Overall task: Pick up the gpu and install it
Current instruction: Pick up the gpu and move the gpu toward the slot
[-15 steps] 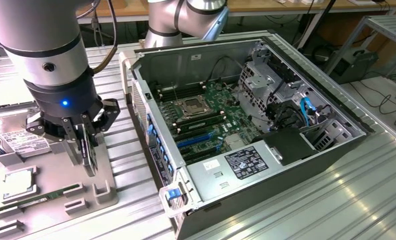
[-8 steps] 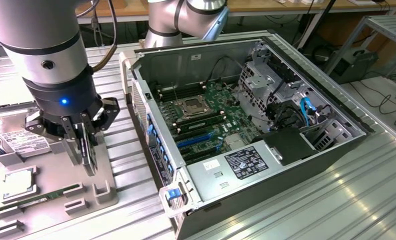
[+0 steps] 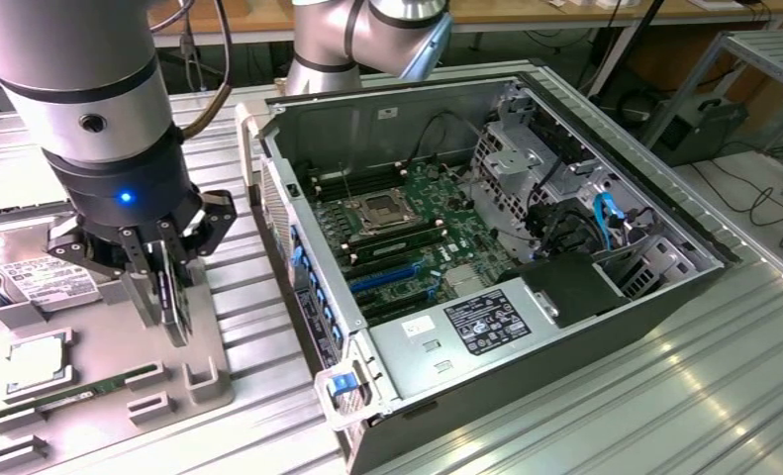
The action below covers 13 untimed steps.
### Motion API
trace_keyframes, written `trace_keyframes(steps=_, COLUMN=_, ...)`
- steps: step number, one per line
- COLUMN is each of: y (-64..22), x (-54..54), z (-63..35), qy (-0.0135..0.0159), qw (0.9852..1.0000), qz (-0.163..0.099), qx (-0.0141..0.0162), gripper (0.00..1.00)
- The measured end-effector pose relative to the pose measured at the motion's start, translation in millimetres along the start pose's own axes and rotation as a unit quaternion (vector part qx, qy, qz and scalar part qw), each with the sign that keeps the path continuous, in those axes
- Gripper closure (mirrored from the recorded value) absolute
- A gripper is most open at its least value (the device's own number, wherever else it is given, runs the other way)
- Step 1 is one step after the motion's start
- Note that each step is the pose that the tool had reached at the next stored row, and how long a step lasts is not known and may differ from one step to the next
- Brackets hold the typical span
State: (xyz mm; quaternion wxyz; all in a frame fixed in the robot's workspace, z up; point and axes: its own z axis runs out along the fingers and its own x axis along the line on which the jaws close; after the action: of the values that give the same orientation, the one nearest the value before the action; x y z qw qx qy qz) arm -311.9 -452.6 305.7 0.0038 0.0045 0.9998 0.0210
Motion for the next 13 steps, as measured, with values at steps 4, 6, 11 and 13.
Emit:
trace_keyframes(steps=4, y=0.0, x=0.0, z=-1.4, qy=0.0000, qw=1.0000, qz=0.000, qx=0.0000, gripper=0.72)
trace_keyframes(steps=6, y=0.1, x=0.0, z=-1.8, qy=0.0000, qw=1.0000, qz=0.000, qx=0.0000, gripper=0.72)
trace_keyframes(steps=11, y=0.1, x=0.0, z=-3.2, qy=0.0001, qw=1.0000, qz=0.000, qx=0.0001, gripper=0.72)
trace_keyframes(steps=13, y=0.2, x=-0.1, z=-5.9, qy=0.0002, qw=1.0000, qz=0.000, qx=0.0000, gripper=0.72)
